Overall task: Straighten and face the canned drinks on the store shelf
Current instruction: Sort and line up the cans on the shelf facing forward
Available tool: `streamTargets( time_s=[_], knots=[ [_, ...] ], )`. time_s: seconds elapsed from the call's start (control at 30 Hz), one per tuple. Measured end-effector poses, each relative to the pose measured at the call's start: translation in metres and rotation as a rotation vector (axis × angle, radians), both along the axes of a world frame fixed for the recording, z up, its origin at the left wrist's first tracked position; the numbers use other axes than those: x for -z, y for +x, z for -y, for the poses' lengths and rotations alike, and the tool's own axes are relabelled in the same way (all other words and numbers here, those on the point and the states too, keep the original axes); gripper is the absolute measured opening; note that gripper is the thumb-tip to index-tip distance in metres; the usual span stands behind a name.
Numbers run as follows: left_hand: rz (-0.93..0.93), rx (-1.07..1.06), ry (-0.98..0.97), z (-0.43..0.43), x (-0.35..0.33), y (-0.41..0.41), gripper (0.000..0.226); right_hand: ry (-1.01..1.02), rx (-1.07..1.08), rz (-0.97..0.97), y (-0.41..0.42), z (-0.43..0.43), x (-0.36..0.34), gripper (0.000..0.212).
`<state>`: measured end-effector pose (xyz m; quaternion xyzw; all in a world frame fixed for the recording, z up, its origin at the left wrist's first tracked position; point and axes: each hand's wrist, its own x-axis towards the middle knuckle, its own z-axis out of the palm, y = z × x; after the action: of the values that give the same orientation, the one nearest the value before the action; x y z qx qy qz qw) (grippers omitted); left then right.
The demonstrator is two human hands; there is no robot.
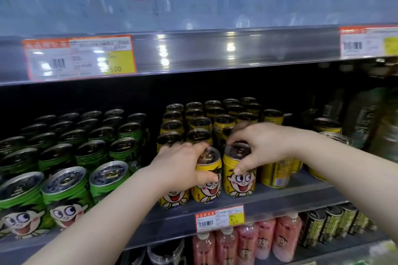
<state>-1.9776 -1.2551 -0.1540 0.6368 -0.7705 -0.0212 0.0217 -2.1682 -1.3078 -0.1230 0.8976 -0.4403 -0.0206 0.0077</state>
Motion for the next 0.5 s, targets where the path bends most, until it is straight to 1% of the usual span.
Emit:
streamTargets(
  time_s=[0.1,0.17,0.2,0.27,0.37,0.43,0.5],
  knots=[
    [0.021,-0.04,-0.034,0.0,-0.005,-0.006,0.084,0.046,-0.034,0.068,-0.003,0.0,-0.002,0.077],
    [0.051,-0.04,-0.077,0.001,-0.01,-0.014,0.092,0.082,-0.02,0.144,-0.019,0.003,-0.014,0.07],
    [0.034,-0.024,-0.092,0.002,-0.012,-0.02,0.095,0.061,-0.005,0.148,-0.03,0.005,-0.022,0.064],
    [-0.024,0.024,-0.088,0.004,-0.015,-0.036,0.095,0.022,0.077,0.062,-0.05,0.009,-0.033,0.057],
    [-0.066,0.065,-0.068,0.012,-0.01,-0.057,0.088,0.075,0.218,-0.113,-0.066,0.011,-0.031,0.062],
    [-0.066,0.065,-0.049,0.016,-0.003,-0.061,0.085,0.033,0.233,-0.14,-0.063,0.01,-0.02,0.069],
    [-0.048,0.071,-0.031,0.018,0.001,-0.063,0.082,-0.059,0.179,-0.144,-0.063,0.012,-0.011,0.074]
  ],
)
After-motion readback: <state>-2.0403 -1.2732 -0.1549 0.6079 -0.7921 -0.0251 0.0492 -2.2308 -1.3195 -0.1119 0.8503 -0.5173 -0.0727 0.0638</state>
